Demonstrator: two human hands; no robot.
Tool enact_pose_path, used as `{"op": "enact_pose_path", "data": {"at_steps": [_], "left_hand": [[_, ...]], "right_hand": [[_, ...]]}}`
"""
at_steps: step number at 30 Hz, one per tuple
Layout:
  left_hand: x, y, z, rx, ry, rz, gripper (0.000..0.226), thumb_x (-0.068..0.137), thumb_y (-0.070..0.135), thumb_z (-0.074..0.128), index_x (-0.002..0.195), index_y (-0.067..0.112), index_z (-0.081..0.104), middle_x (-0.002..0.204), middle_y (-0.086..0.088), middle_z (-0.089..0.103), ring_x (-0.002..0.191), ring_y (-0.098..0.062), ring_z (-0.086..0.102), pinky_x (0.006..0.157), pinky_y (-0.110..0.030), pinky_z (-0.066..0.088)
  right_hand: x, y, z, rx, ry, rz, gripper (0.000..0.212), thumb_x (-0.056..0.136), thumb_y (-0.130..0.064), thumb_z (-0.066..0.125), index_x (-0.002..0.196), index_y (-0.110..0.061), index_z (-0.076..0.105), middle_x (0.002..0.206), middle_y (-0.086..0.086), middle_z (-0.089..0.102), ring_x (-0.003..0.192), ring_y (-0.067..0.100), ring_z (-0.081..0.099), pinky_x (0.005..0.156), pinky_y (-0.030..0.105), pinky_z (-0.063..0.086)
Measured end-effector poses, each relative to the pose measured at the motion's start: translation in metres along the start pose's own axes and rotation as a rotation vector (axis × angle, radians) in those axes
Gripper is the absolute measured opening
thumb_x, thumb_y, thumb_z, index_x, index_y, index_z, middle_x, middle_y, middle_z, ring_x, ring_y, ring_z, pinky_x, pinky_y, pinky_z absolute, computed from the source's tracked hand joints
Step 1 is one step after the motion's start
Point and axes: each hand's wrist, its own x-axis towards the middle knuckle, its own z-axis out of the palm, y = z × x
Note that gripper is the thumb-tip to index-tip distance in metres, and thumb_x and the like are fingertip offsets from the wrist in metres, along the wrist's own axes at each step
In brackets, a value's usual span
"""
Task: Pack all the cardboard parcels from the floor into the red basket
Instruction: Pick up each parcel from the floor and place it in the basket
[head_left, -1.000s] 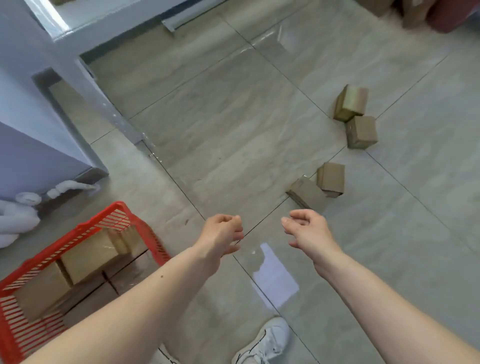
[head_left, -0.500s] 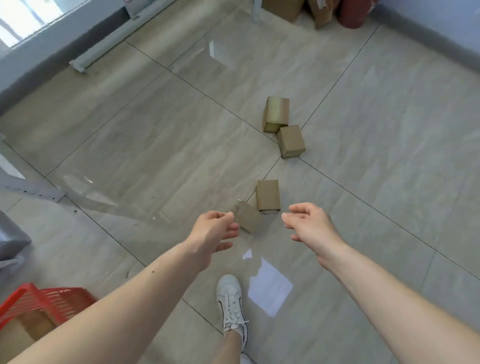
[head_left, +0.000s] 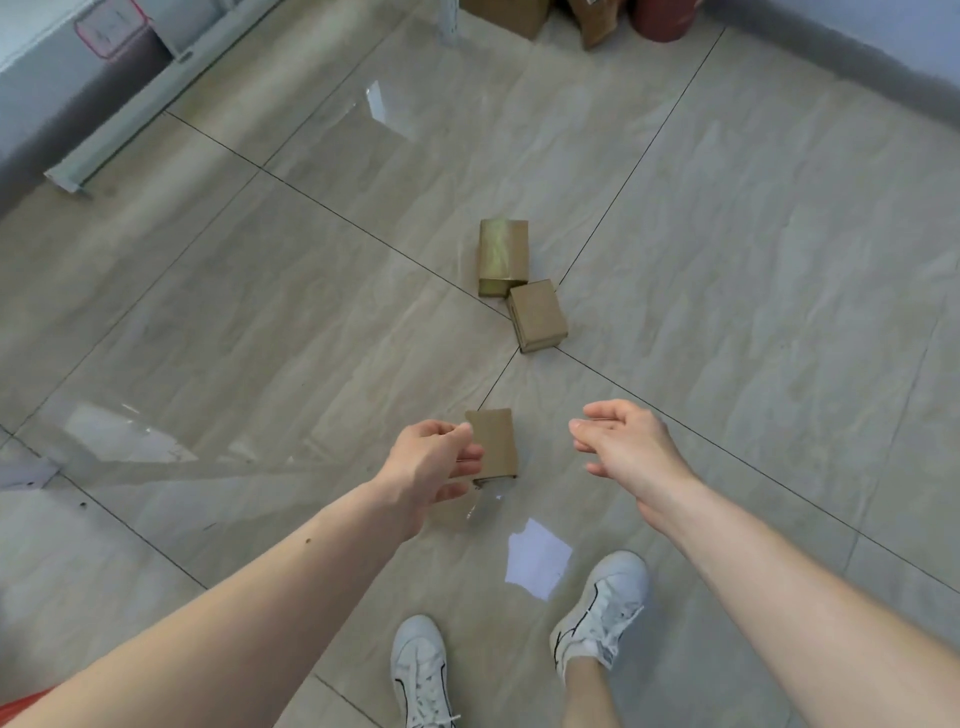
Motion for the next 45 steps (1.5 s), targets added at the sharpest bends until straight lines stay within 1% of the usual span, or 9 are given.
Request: {"op": "enact_pose_path", "data": {"at_steps": [8,15,23,26,29,32,35,41,45], "left_hand": [[0.062,0.031,0.054,-0.133,0.092,-0.039,0.015,0.096,0.027,0.055,0.099,0.013,0.06,0.097,-0.006,0.071,0.094,-0.021,0.067,0.088,-0.042,0.054],[0.142,-0.027,0.065,-0.098,0.237,-0.101,0.029,0.094,0.033,0.058,0.118,0.018,0.06,0.114,-0.004,0.062,0.094,-0.017,0.056,0.083,-0.036,0.051],[0.25,-0.12,0.063,-0.051,0.212,-0.095,0.064,0.098,0.034,0.049,0.154,0.02,0.021,0.159,0.004,0.027,0.142,-0.017,0.032,0.096,-0.024,0.028],[0.284,-0.141,0.067,-0.057,0.22,-0.089,0.052,0.099,0.03,0.05,0.147,0.021,0.034,0.143,0.002,0.045,0.127,-0.015,0.047,0.093,-0.023,0.034],[0.305,-0.154,0.073,-0.112,0.222,-0.077,0.012,0.098,0.021,0.052,0.093,0.032,0.051,0.097,0.009,0.056,0.079,0.0,0.053,0.062,-0.013,0.043],[0.309,-0.158,0.076,-0.124,0.229,-0.038,0.015,0.097,0.018,0.053,0.109,0.027,0.052,0.093,0.012,0.059,0.081,-0.002,0.056,0.062,-0.016,0.043],[0.293,-0.146,0.075,-0.142,0.217,-0.026,0.021,0.096,0.02,0.052,0.117,0.024,0.053,0.105,0.008,0.064,0.091,-0.009,0.061,0.069,-0.021,0.044],[0.228,-0.094,0.06,-0.221,0.237,0.018,0.024,0.094,0.016,0.056,0.116,0.024,0.051,0.113,0.004,0.062,0.1,-0.015,0.061,0.082,-0.035,0.051],[0.174,-0.06,0.041,-0.297,0.278,0.079,0.026,0.094,0.007,0.055,0.115,0.02,0.048,0.102,0.009,0.06,0.09,-0.006,0.06,0.067,-0.031,0.049]], "right_hand": [[0.087,-0.018,-0.036,-0.106,-0.114,0.029,0.026,0.088,-0.02,0.064,0.113,-0.019,0.057,0.11,0.004,0.067,0.101,0.019,0.066,0.095,0.04,0.053],[0.159,0.033,0.01,-0.226,-0.215,0.109,0.035,0.086,-0.022,0.063,0.121,-0.017,0.056,0.111,0.0,0.066,0.105,0.018,0.064,0.098,0.042,0.052],[0.244,0.131,0.093,-0.387,-0.321,0.158,0.062,0.09,-0.027,0.062,0.145,-0.015,0.036,0.148,0.004,0.044,0.131,0.021,0.048,0.104,0.031,0.039],[0.27,0.161,0.116,-0.39,-0.343,0.199,0.071,0.09,-0.029,0.061,0.151,-0.016,0.026,0.151,0.005,0.04,0.134,0.024,0.045,0.102,0.032,0.039],[0.284,0.181,0.129,-0.359,-0.376,0.214,0.045,0.091,-0.023,0.059,0.133,-0.015,0.046,0.128,-0.001,0.057,0.111,0.018,0.059,0.086,0.027,0.043],[0.285,0.187,0.132,-0.288,-0.387,0.184,0.028,0.089,-0.016,0.057,0.116,-0.02,0.058,0.113,-0.002,0.07,0.098,0.013,0.066,0.077,0.026,0.051],[0.273,0.171,0.128,-0.256,-0.363,0.179,0.023,0.088,-0.015,0.058,0.108,-0.025,0.059,0.108,-0.004,0.072,0.099,0.015,0.068,0.086,0.033,0.055],[0.221,0.106,0.111,-0.264,-0.236,0.086,0.032,0.088,-0.018,0.059,0.119,-0.027,0.058,0.116,-0.004,0.067,0.102,0.018,0.066,0.093,0.044,0.054],[0.171,0.061,0.107,-0.275,-0.183,-0.026,0.028,0.083,-0.027,0.062,0.109,-0.034,0.053,0.117,-0.005,0.062,0.103,0.016,0.063,0.09,0.048,0.055]]}}
